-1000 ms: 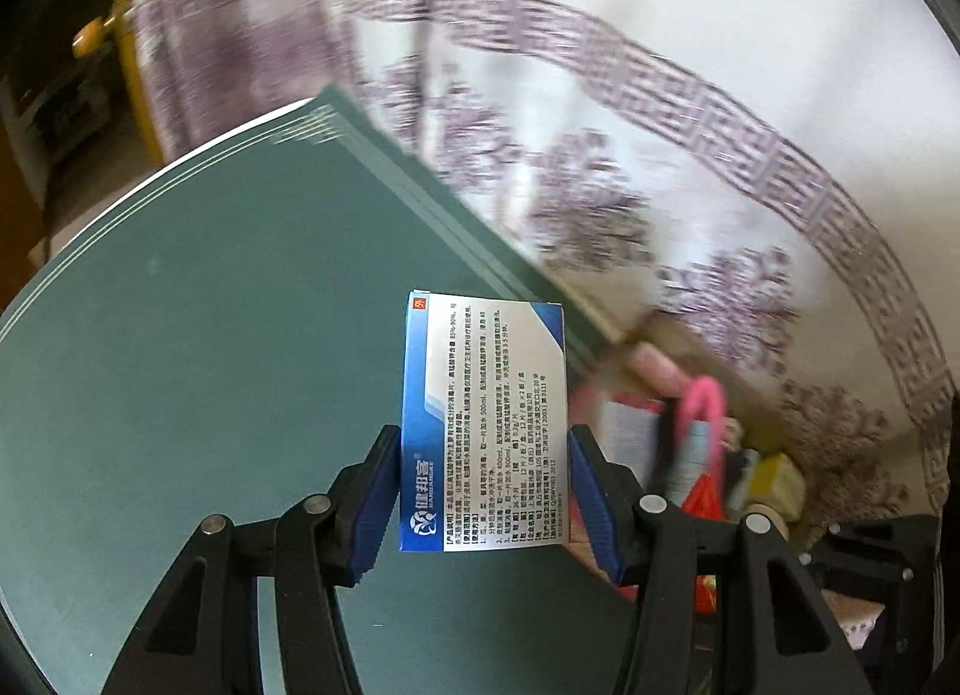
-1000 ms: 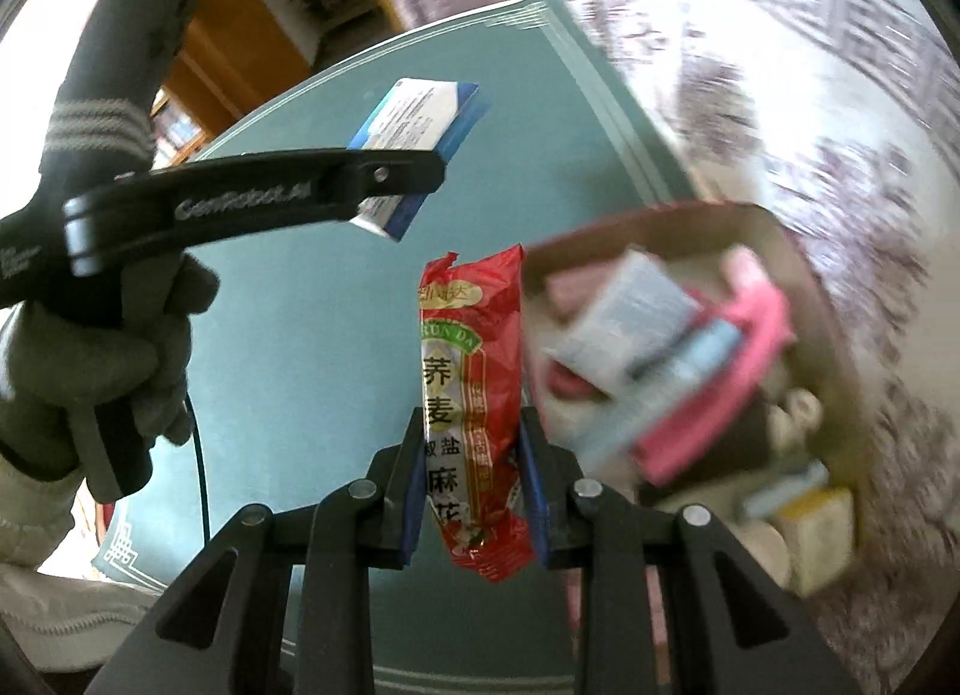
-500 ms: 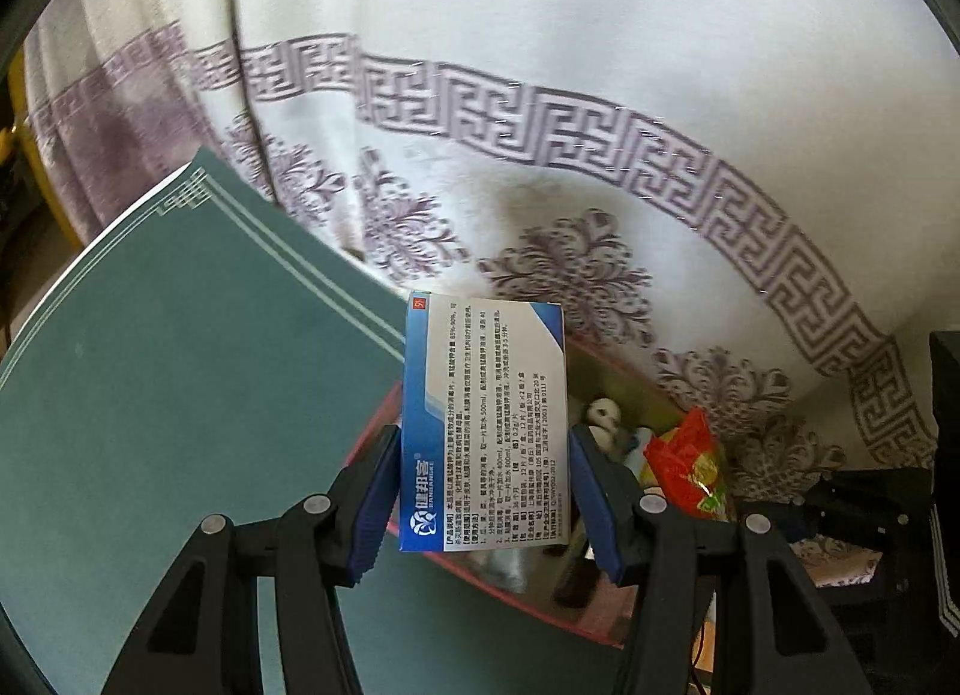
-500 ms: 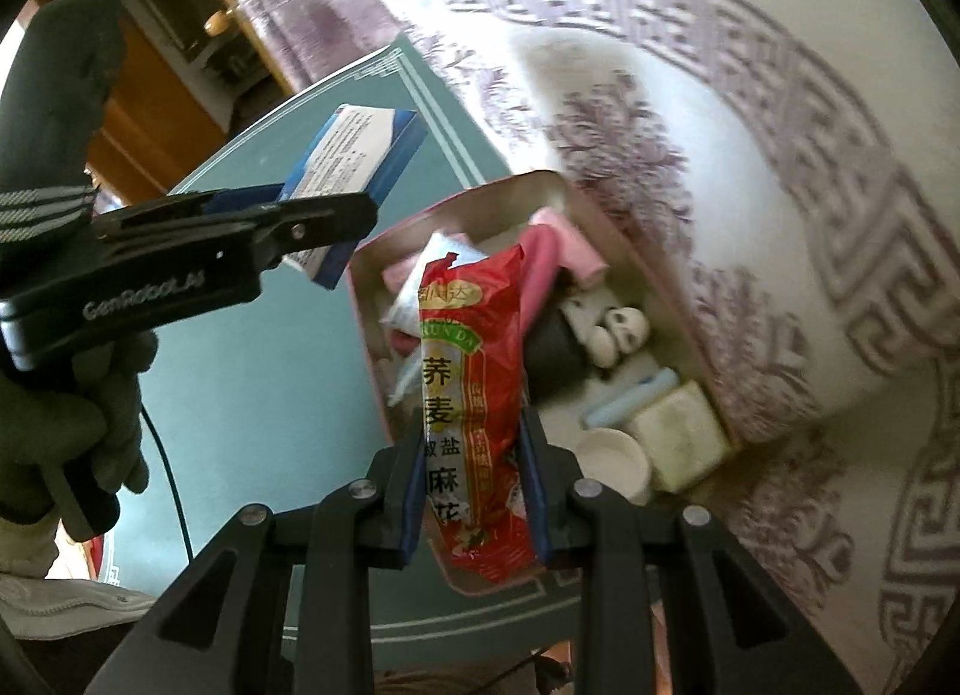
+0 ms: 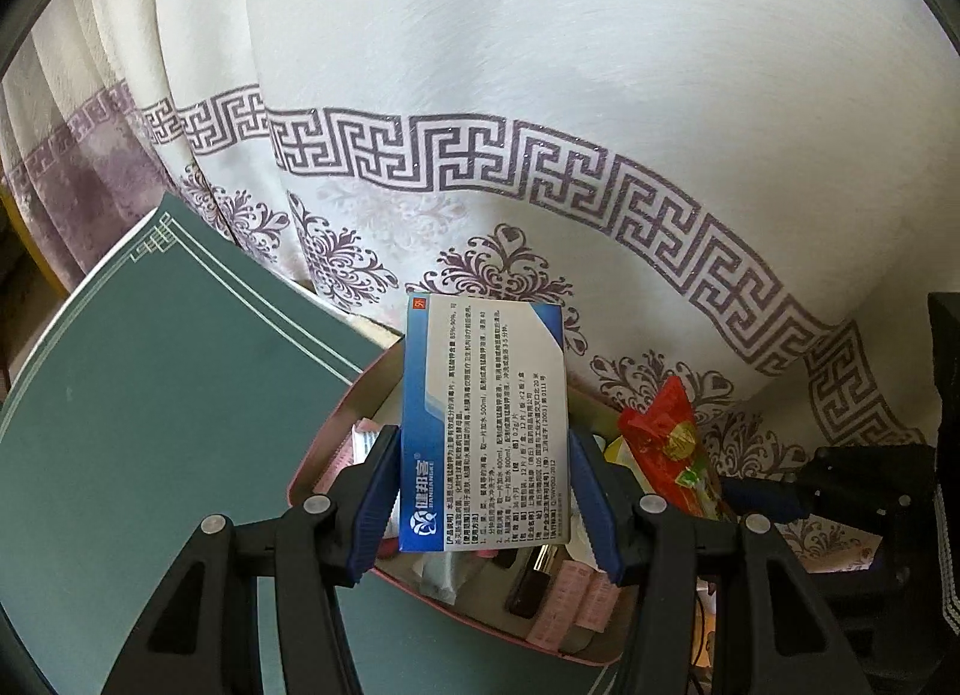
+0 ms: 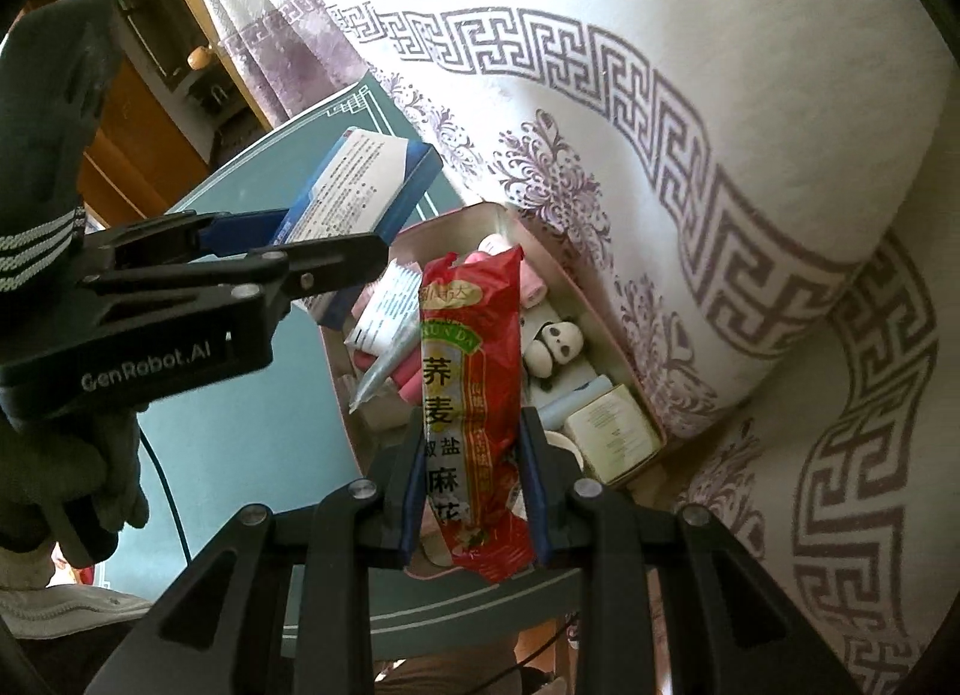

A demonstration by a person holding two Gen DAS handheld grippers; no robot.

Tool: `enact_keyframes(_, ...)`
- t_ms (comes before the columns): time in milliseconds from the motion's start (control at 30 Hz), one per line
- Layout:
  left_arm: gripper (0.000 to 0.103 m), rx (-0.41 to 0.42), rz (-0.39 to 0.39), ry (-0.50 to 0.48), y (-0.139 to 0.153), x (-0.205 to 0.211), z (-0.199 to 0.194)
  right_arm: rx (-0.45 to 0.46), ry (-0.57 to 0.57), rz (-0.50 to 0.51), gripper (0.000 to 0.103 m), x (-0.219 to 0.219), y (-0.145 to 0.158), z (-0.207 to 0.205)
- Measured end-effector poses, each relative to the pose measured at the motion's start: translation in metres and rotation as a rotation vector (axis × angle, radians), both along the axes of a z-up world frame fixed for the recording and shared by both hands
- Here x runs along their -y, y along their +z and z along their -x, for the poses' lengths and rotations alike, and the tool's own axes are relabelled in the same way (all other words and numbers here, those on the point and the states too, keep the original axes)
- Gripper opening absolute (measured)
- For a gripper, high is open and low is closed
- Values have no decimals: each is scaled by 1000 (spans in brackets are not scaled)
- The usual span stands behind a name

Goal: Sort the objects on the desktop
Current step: 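Carry the medicine box and red snack packet over the red tin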

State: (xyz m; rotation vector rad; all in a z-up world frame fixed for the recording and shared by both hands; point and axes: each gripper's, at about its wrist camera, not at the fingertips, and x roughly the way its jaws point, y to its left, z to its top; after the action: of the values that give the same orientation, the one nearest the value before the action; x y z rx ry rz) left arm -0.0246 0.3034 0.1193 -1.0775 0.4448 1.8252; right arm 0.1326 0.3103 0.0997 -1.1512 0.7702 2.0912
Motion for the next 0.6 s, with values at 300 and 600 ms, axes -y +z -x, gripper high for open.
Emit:
enact_keyframes(300,56,-14,8,3,2,-4,-4,4,16,-23,30,-1,1,1)
enact_keyframes(600,56,-16,17,-15,1,-6,-5,4,15,-21,30,-1,2,-2)
